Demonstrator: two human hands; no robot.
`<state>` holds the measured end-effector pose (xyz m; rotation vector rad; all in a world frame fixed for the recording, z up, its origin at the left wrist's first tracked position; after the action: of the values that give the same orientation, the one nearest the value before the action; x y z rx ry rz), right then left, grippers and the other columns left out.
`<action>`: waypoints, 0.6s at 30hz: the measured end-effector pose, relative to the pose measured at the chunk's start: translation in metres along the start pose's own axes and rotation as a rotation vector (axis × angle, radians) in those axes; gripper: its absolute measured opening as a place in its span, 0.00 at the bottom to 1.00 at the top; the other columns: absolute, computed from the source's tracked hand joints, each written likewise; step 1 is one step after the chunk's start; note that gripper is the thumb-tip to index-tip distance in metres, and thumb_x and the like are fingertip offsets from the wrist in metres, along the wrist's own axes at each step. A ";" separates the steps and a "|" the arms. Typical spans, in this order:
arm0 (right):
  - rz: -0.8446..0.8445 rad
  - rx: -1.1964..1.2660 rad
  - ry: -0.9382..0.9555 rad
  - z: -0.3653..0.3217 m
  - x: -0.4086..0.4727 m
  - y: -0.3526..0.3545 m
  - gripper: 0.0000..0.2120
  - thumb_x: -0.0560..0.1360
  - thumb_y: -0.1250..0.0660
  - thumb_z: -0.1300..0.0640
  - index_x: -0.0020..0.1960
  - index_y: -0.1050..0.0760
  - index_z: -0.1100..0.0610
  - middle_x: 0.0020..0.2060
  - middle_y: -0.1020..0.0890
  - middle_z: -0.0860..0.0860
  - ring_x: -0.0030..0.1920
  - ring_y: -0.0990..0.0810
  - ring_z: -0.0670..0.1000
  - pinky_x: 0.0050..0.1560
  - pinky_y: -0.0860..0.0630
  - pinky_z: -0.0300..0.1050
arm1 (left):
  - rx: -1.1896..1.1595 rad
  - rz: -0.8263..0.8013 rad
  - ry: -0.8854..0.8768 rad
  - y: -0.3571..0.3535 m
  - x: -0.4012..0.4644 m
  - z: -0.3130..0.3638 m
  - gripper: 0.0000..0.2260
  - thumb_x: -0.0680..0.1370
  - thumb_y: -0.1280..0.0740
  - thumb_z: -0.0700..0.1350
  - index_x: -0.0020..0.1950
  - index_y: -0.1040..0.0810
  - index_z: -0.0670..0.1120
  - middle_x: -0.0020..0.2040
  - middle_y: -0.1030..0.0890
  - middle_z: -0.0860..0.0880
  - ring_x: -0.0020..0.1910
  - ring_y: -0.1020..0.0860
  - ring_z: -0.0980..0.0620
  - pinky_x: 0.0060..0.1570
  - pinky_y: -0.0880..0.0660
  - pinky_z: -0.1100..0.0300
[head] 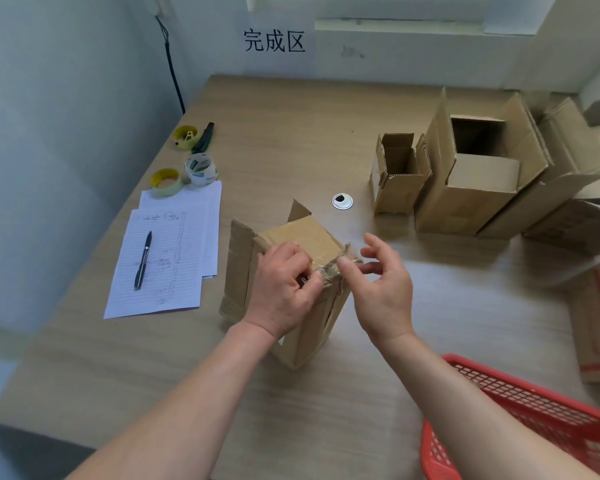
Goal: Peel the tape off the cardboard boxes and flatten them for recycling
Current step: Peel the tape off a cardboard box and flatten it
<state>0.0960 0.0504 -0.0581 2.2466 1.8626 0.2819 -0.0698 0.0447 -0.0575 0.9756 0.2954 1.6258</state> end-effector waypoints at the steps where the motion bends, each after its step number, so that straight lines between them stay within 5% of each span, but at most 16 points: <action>1: -0.011 -0.086 0.026 -0.003 0.000 -0.001 0.14 0.71 0.23 0.51 0.53 0.19 0.53 0.50 0.21 0.47 0.45 0.21 0.44 0.49 0.24 0.42 | 0.003 -0.001 -0.001 -0.002 0.000 0.001 0.11 0.74 0.35 0.49 0.34 0.29 0.45 0.41 0.22 0.47 0.48 0.23 0.41 0.46 0.26 0.42; 5: -0.029 -0.226 0.068 -0.005 0.006 -0.001 0.09 0.72 0.25 0.53 0.35 0.21 0.52 0.41 0.20 0.47 0.43 0.21 0.49 0.46 0.25 0.48 | 0.022 -0.009 0.000 -0.004 0.001 0.003 0.11 0.74 0.36 0.49 0.35 0.29 0.45 0.41 0.22 0.48 0.47 0.23 0.42 0.46 0.27 0.43; 8: 0.030 -0.029 -0.159 0.003 0.008 0.003 0.10 0.70 0.28 0.49 0.32 0.22 0.51 0.31 0.20 0.51 0.36 0.23 0.52 0.45 0.21 0.58 | 0.028 -0.017 0.000 -0.004 0.002 0.006 0.11 0.74 0.36 0.48 0.35 0.29 0.45 0.40 0.23 0.48 0.44 0.25 0.44 0.45 0.27 0.44; 12: 0.043 0.180 -0.373 0.011 0.006 0.001 0.14 0.66 0.29 0.47 0.32 0.22 0.57 0.35 0.18 0.63 0.41 0.19 0.66 0.46 0.20 0.66 | 0.013 -0.009 -0.031 -0.003 -0.001 0.010 0.10 0.75 0.36 0.47 0.35 0.30 0.45 0.39 0.23 0.49 0.42 0.26 0.44 0.43 0.28 0.45; 18: -0.043 0.264 -0.476 0.013 0.013 0.009 0.13 0.77 0.32 0.63 0.34 0.27 0.58 0.32 0.19 0.58 0.35 0.18 0.58 0.39 0.20 0.51 | -0.009 0.017 -0.116 0.002 -0.011 0.016 0.11 0.75 0.35 0.45 0.34 0.29 0.43 0.42 0.22 0.48 0.46 0.25 0.43 0.45 0.27 0.44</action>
<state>0.1102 0.0608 -0.0683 2.1707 1.7572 -0.4925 -0.0598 0.0292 -0.0513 1.0635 0.2007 1.5778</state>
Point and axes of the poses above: each hand's wrist, its own x-axis towards the middle knuckle, its own y-axis out of the back of the hand, z = x × y, the point moved 3 cm from there along x, towards the middle knuckle
